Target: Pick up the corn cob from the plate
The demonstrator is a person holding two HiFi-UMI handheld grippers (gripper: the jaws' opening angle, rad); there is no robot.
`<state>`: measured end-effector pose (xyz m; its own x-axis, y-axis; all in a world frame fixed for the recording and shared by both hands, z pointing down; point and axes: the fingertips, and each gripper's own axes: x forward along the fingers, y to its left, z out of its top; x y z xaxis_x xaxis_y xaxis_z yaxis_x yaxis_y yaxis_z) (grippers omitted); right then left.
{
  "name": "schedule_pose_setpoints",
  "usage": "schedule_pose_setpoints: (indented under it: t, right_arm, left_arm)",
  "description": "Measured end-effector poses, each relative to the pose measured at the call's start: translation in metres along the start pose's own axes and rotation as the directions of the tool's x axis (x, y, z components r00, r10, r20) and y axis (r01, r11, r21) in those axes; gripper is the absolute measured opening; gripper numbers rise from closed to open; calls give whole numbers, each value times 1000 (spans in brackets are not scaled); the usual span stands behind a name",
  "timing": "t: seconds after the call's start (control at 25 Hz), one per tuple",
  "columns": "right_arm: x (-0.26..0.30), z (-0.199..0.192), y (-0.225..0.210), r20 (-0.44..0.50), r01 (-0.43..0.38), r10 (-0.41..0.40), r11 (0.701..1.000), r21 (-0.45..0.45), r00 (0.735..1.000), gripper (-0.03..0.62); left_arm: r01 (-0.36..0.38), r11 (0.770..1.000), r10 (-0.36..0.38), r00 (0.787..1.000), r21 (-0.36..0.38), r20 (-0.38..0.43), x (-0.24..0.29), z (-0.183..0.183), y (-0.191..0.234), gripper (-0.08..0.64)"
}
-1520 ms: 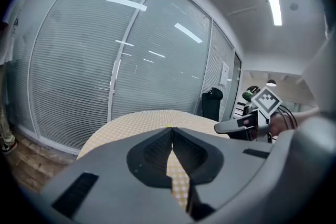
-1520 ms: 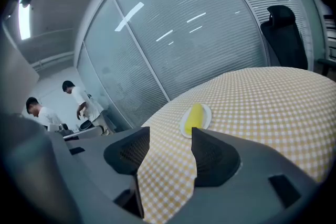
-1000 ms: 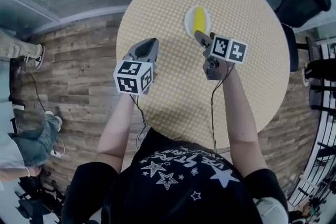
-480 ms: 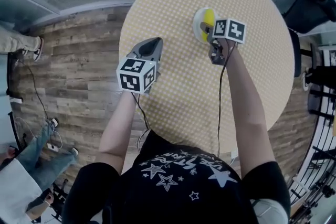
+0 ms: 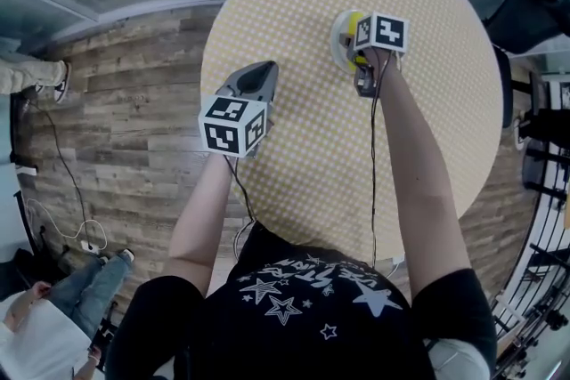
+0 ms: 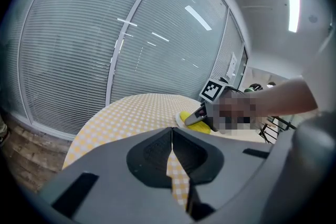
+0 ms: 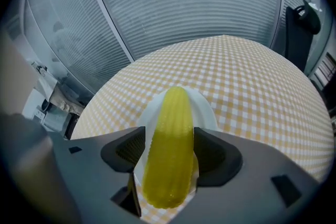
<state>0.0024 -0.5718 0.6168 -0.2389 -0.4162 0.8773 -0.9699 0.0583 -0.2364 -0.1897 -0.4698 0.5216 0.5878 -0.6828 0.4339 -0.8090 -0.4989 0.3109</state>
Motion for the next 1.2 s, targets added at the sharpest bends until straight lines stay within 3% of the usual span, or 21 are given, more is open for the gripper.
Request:
schedule_pose_setpoints:
  t: [0.32, 0.6, 0.76, 1.04, 1.2]
  right_arm:
    - [10, -6, -6, -43, 123, -128, 987, -106, 991, 282]
    - [7, -6, -7, -12, 114, -117, 985, -129, 993, 270]
    - [5, -8, -1, -5, 47, -49, 985, -166, 999, 268]
    - [-14, -8, 1, 45, -64, 70, 991, -116, 997, 267]
    - [-32, -6, 6, 105, -158, 163, 986, -54, 981, 267]
  left_arm:
    - [4, 999, -4, 1000, -32, -2, 3, -3, -1, 8]
    - [-4, 999, 4, 1000, -40, -12, -4, -10, -3, 8]
    - [-4, 999, 3, 1000, -35, -16, -11, -14, -6, 8]
    - [-14, 1000, 14, 1000, -18, -12, -23, -15, -15, 8]
    - [-28, 1000, 28, 1000, -13, -12, -33, -16, -24, 8]
